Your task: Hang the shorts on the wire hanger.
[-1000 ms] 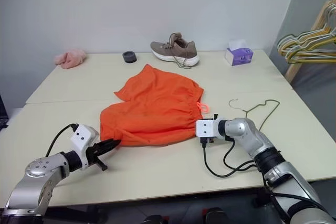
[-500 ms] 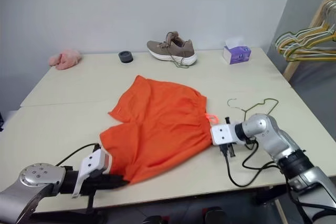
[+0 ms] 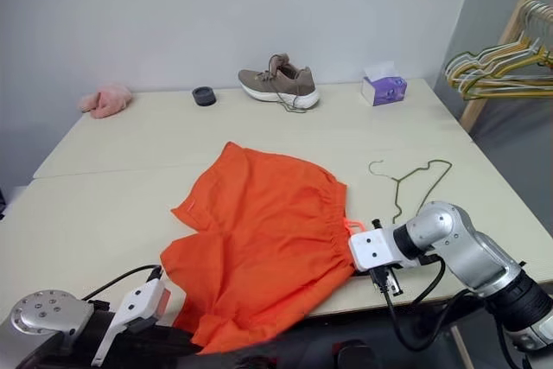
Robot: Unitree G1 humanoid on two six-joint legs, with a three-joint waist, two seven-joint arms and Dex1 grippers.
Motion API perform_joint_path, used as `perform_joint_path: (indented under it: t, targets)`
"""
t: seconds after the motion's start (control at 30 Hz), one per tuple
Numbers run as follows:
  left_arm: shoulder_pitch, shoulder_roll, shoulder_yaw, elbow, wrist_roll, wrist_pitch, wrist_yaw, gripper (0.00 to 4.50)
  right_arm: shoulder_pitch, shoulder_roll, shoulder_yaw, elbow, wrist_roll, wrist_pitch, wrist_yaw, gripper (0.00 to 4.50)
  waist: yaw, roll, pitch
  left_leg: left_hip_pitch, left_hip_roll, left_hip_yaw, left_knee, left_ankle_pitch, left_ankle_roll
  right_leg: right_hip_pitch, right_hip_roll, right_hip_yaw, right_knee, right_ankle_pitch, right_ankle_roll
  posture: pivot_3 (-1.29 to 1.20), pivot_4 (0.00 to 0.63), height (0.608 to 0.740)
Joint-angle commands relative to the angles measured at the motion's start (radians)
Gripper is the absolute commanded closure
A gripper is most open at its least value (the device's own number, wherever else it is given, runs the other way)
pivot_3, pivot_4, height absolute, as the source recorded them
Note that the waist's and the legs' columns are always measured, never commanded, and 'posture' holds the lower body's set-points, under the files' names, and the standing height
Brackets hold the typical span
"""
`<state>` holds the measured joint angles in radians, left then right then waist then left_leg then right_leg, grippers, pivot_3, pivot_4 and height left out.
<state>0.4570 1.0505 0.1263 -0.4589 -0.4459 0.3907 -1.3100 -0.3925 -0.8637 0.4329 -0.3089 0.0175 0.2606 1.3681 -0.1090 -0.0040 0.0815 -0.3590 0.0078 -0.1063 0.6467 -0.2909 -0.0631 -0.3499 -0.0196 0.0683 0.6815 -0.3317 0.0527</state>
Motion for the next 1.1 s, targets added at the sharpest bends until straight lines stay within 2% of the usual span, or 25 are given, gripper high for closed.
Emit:
perform_joint_path:
  t: [0.03, 0.23, 0.43, 0.5, 0.7, 0.8, 0.87, 1.1]
  targets:
    - [-0.003, -0.019, 0.024, -0.020, -0.052, 0.064, 0.030, 4.00, -0.005, -0.012, -0.022, -0.029, 0.025, 0.007, 0.016, 3.93, 0.000, 0.001, 0.000, 0.000, 0.000, 0.000, 0.000, 0.000, 0.000, 0.000, 0.000, 0.000, 0.000, 0.000, 0.000, -0.10, 0.047, 0.740]
    - [0.001, -0.066, 0.069, -0.034, -0.116, 0.118, 0.073, 2.39, 0.006, -0.046, -0.031, -0.059, 0.079, 0.014, 0.065, 2.05, 0.004, 0.000, 0.001, 0.000, 0.002, 0.000, 0.000, 0.000, 0.000, 0.000, 0.000, 0.000, 0.000, 0.000, 0.000, -0.10, 0.047, 0.740]
    - [-0.042, -0.140, 0.174, -0.109, -0.327, 0.254, 0.160, 0.65, 0.006, -0.028, -0.110, -0.060, 0.231, 0.131, 0.065, 0.08, 0.010, 0.000, 0.002, 0.000, 0.003, 0.000, 0.000, 0.000, 0.000, 0.000, 0.000, 0.000, 0.000, 0.000, 0.000, -0.08, 0.044, 0.740]
    - [-0.072, -0.160, 0.202, -0.121, -0.376, 0.278, 0.194, 0.06, 0.000, -0.004, -0.162, -0.048, 0.290, 0.191, 0.026, 0.00, 0.016, 0.000, 0.002, 0.000, 0.003, -0.001, 0.000, 0.000, 0.000, 0.000, 0.000, 0.000, 0.000, 0.000, 0.000, -0.08, 0.043, 0.740]
    - [-0.104, -0.166, 0.174, -0.137, -0.322, 0.248, 0.234, 0.03, -0.001, 0.074, -0.309, 0.009, 0.384, 0.337, -0.134, 0.00, 0.023, 0.000, 0.001, 0.000, 0.001, 0.000, 0.000, 0.000, 0.000, 0.001, 0.000, 0.000, 0.000, 0.001, -0.001, -0.09, 0.043, 0.740]
    - [-0.179, -0.234, 0.144, -0.095, -0.242, 0.179, 0.334, 0.03, -0.001, 0.149, -0.384, 0.072, 0.347, 0.328, -0.311, 0.00, 0.024, 0.000, 0.001, 0.000, 0.001, 0.000, 0.000, 0.000, 0.000, 0.000, 0.000, 0.000, 0.000, 0.001, -0.001, -0.09, 0.044, 0.740]
    - [-0.219, -0.255, 0.134, -0.082, -0.240, 0.175, 0.347, 0.03, 0.007, 0.190, -0.424, 0.114, 0.333, 0.351, -0.413, 0.00, 0.024, -0.001, 0.001, 0.000, 0.000, 0.000, 0.000, 0.000, 0.000, 0.000, 0.001, 0.000, 0.000, 0.001, -0.001, -0.10, 0.043, 0.740]
    - [-0.204, -0.215, 0.087, -0.090, -0.169, 0.129, 0.290, 0.03, -0.041, 0.260, -0.412, 0.283, 0.125, 0.313, -0.737, 0.00, 0.012, 0.000, 0.001, -0.001, 0.001, 0.003, 0.000, 0.000, 0.000, -0.002, 0.001, 0.003, 0.000, 0.001, -0.002, -0.11, 0.039, 0.740]
